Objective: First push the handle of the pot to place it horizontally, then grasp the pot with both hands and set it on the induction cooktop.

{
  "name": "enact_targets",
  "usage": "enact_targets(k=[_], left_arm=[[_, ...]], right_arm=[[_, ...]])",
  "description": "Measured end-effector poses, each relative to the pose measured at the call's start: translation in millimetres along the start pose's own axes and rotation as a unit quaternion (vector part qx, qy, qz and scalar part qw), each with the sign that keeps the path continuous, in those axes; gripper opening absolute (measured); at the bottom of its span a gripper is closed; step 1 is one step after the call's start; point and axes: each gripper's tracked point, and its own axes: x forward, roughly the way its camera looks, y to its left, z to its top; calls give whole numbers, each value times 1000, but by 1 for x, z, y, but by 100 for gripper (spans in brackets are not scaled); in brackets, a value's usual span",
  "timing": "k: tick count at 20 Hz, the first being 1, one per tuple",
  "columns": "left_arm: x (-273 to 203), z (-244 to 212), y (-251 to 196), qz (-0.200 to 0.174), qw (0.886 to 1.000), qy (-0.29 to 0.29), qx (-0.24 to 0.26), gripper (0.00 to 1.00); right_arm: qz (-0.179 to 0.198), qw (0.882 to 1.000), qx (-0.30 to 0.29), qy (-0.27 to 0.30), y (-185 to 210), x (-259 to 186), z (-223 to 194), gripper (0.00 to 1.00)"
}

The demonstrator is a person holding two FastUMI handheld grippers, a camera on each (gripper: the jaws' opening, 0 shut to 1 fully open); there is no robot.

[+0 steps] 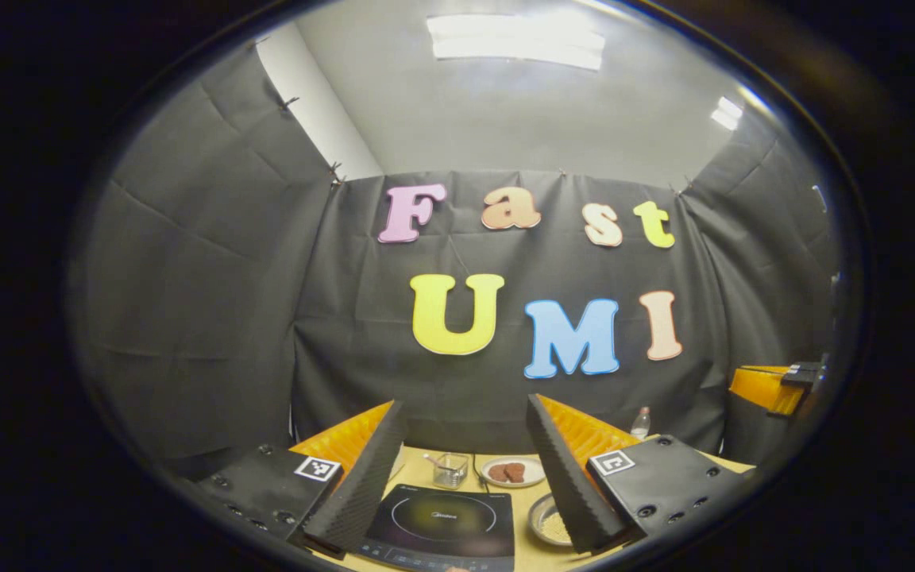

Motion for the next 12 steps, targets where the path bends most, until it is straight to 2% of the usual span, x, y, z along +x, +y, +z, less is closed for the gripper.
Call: enact_targets(k=[5,12], left_arm=[[4,-12,18,-17,1000,0,-7,99],[5,-46,34,2,999,40,-9,100]], right_arm=[[21,999,-6,46,28,15,-38,0],[92,985,-2,148,65,37,-110,0]])
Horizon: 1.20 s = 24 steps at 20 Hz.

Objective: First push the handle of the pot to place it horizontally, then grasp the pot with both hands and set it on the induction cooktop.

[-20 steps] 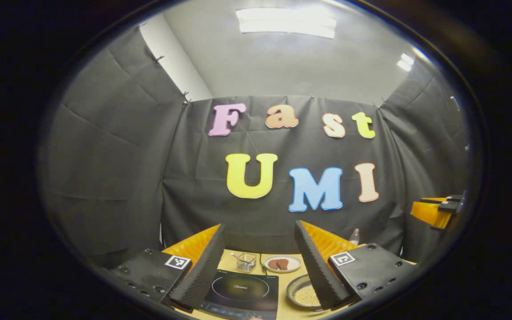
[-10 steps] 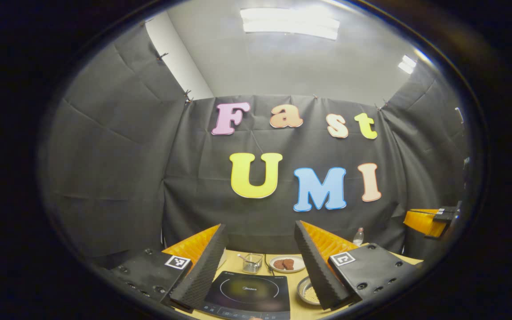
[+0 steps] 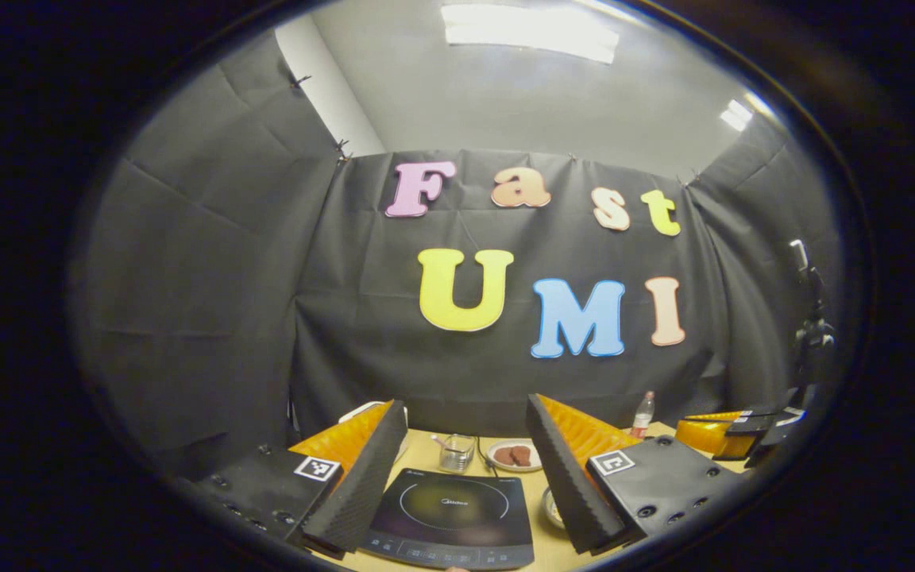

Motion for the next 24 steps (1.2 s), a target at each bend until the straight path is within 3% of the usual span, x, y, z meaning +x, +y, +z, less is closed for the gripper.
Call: enact_targets(k=[6,11,13,19,24], left_arm=[[-5,2,5,37,999,0,12,99],[-23,-1,16,70,997,8,21,95],[-27,1,24,82,996,10,24,98],[-38,4,39,101,994,17,38,100],[-41,2,38,97,994,25,44,100]], right_arm=[[68,995,-4,75,24,28,-60,0],[102,984,2,147,40,44,-119,0],[111,978,13,175,46,46,-139,0],[115,953,85,266,57,55,-187,0],[87,931,114,337,47,54,-224,0]])
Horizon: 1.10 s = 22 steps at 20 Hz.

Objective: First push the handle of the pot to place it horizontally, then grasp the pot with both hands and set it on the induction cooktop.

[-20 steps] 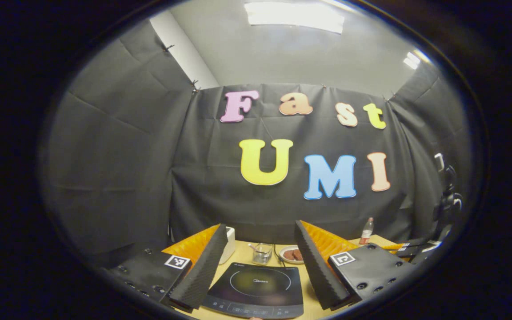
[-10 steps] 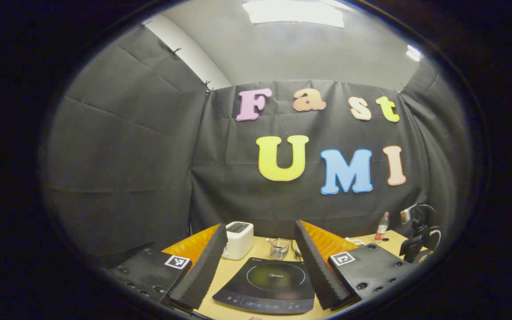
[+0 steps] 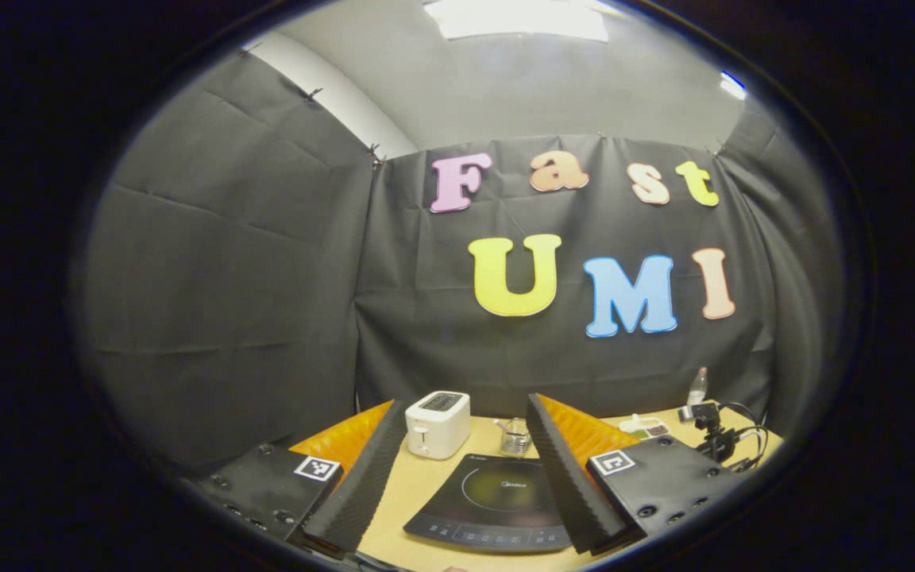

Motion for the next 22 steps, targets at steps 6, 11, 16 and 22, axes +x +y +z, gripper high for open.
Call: enact_targets(k=[6,11,16,22], left_arm=[[0,-1,-4,-10,1000,-2,4,100],[1,-5,-17,-21,1000,1,-6,100],[4,-2,-32,-36,999,0,-9,99],[10,-3,-48,-50,999,-3,-15,98]], right_arm=[[-14,998,56,29,-11,2,-14,1],[-36,996,79,36,-25,-5,-24,0],[-51,993,96,36,-45,-13,-30,1],[-76,990,112,33,-71,-21,-25,0]])
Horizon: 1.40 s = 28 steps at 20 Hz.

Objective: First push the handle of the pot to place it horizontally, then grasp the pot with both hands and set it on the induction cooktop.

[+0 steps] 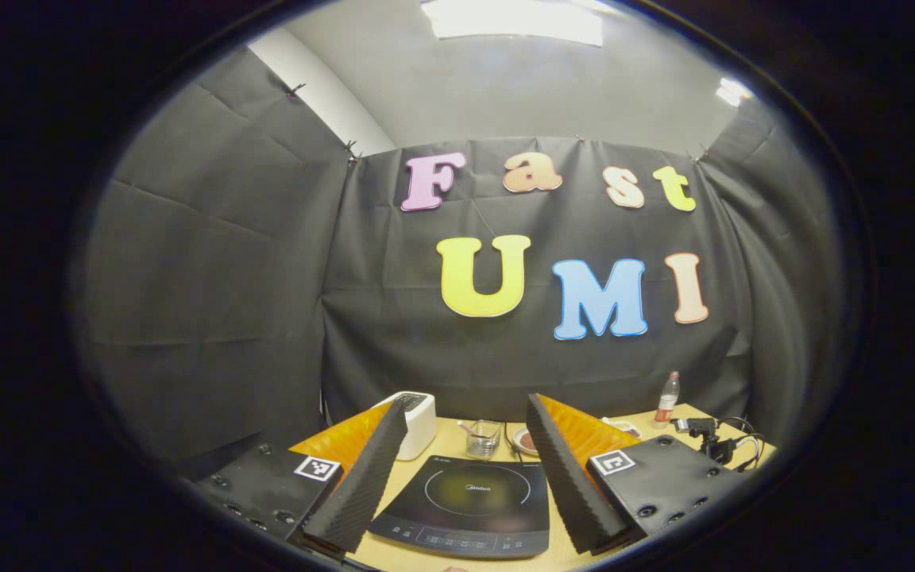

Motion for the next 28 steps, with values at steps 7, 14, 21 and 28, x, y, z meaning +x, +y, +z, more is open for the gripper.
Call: enact_targets(k=[7,14,21,28], left_arm=[[10,7,-16,-5,1000,-9,-2,100],[20,11,-45,-16,1000,-16,-6,100],[29,10,-80,-25,999,-16,-13,100],[25,9,-108,-25,999,-18,-10,100]], right_arm=[[-35,999,-27,12,-29,-5,-2,0],[-55,997,-43,29,-63,-12,-3,0],[-93,990,-96,40,-107,-23,3,0],[-140,973,-176,50,-155,-30,15,1]])
